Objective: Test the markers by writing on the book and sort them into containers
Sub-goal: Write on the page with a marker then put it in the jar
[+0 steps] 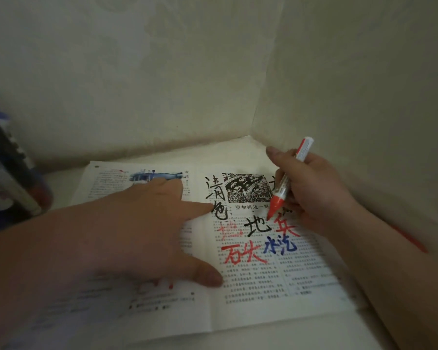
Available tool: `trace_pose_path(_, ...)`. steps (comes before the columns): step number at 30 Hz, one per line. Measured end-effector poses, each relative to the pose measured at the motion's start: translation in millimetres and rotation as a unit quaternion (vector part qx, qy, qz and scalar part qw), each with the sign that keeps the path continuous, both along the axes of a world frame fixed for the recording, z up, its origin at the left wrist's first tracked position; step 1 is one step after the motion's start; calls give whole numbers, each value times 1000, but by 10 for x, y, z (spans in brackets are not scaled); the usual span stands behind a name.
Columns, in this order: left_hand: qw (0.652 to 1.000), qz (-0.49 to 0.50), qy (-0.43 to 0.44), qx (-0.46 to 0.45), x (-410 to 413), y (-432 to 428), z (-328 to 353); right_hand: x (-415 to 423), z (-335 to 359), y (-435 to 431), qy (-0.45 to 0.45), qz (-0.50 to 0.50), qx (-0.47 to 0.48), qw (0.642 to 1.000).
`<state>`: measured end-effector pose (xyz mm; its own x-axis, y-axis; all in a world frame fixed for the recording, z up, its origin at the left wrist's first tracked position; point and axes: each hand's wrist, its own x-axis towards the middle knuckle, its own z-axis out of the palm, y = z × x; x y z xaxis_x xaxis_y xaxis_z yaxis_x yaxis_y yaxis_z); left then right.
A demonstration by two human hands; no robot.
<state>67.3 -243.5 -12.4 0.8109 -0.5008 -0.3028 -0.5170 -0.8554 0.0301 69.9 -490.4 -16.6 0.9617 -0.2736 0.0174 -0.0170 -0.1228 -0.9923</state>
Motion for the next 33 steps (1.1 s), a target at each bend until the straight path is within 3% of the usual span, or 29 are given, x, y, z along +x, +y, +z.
trace_pose_path(3, 1000, 5, 4, -8, 58, 8, -10, -38, 35, 54, 4, 35, -46, 998)
trace_pose_path(7, 999, 21, 15, -20, 151, 20, -19, -95, 103, 118, 2, 103, 1, 995)
trace_pose_path(13, 998, 32, 6, -58, 218, 79, 3, -150, 277, 169, 2, 155, -67, 986)
trace_pose_path(19, 996, -20, -31, -84, 98, 26, 2, -167, 365, 266, 4, 62, 80, 995)
trace_pose_path(22, 995, -50, -37, -74, 44, -20, -4, -221, 192, 247, 31, 34, 90, 995)
trace_pose_path(29, 998, -30, 8, -63, 41, 2, -4, -271, 140, 86, 21, 236, 36, 971)
trace_pose_path(33, 997, 2, 29, -68, 111, 21, -13, -294, 93, 30, 77, 310, -8, 947)
